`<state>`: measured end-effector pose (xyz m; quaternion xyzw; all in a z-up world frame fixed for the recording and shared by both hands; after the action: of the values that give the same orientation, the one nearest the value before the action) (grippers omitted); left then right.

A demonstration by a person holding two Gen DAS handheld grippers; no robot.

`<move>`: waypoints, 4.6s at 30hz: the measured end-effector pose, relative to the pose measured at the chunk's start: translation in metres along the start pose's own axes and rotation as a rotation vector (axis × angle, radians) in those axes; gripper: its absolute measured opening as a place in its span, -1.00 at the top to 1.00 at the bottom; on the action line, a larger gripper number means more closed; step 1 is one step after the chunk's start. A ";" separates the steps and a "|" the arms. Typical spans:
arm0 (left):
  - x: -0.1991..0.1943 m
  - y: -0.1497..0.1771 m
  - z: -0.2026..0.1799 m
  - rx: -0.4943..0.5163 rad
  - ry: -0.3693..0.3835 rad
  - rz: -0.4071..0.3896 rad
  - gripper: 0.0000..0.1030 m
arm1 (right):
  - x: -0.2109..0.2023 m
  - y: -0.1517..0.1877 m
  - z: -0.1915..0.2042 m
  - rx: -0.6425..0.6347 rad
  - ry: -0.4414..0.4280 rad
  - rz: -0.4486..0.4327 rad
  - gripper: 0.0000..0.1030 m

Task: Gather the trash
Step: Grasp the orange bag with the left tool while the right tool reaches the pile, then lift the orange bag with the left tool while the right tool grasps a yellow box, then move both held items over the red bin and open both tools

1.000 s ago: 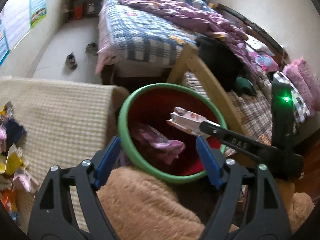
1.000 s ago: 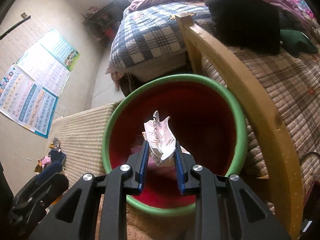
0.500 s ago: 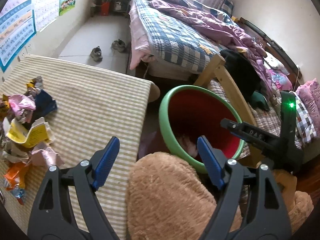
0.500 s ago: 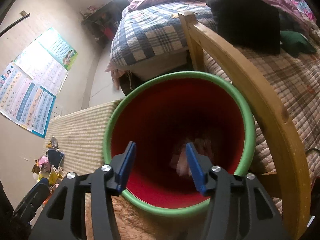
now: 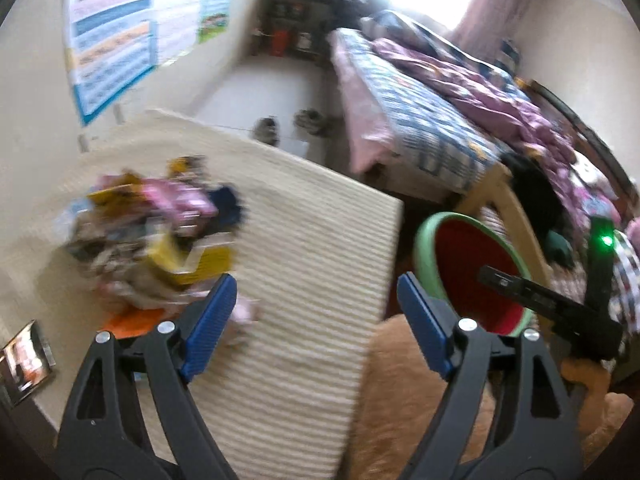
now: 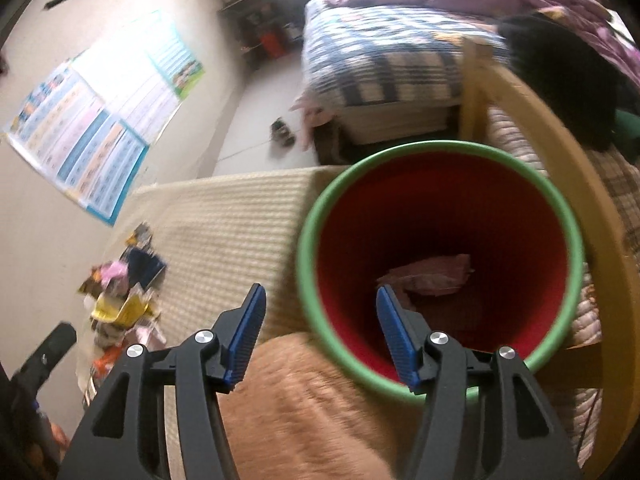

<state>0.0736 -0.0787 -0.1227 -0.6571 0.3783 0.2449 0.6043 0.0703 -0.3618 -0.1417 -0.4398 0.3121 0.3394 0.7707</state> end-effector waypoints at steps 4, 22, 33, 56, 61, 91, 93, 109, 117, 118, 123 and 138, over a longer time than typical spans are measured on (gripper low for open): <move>0.001 0.007 0.045 -0.056 -0.090 0.008 -0.55 | 0.010 0.008 0.023 -0.043 -0.023 0.032 -0.09; 0.048 0.066 0.153 -0.303 -0.210 0.201 -0.55 | 0.037 0.044 0.083 -0.206 -0.066 0.144 -0.11; 0.043 0.076 0.152 -0.338 -0.139 0.203 0.10 | 0.058 0.044 0.148 -0.331 -0.177 0.176 -0.11; 0.020 0.090 0.126 -0.211 -0.155 0.214 0.11 | 0.131 0.052 0.259 -0.538 -0.279 0.284 0.70; 0.014 0.082 0.123 -0.196 -0.165 0.182 0.11 | 0.100 0.042 0.246 -0.519 -0.306 0.217 0.70; -0.025 0.032 0.062 -0.077 -0.146 0.037 0.11 | 0.017 0.030 0.148 -0.342 -0.276 0.041 0.70; -0.024 0.028 0.052 -0.061 -0.131 0.033 0.11 | 0.012 0.022 0.138 -0.318 -0.268 0.018 0.70; -0.003 -0.002 -0.054 0.101 0.020 0.013 0.11 | -0.024 -0.023 0.034 -0.103 -0.148 -0.106 0.70; 0.023 0.002 -0.113 0.197 0.112 0.065 0.11 | -0.044 -0.033 -0.027 0.028 -0.087 -0.160 0.70; 0.026 0.003 -0.121 0.208 0.127 0.072 0.11 | -0.047 -0.034 -0.035 0.041 -0.078 -0.168 0.70; 0.042 0.008 -0.157 0.273 0.174 0.109 0.11 | -0.060 -0.038 -0.063 0.095 -0.047 -0.195 0.70; 0.071 0.024 -0.202 0.355 0.213 0.184 0.02 | -0.068 -0.038 -0.093 0.154 -0.037 -0.202 0.70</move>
<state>0.0695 -0.2910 -0.1627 -0.5251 0.5354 0.1578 0.6424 0.0440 -0.4755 -0.1096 -0.4020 0.2773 0.2430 0.8381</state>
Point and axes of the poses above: each gripper's, at about its wrist camera, not at the fingertips, and x roughly the way its jaws point, z to its left, y to its underside, the point moved 5 cm from there along x, roughly the way its jaws point, and after that the axes turned 6 degrees about -y, right-handed, at the moved point
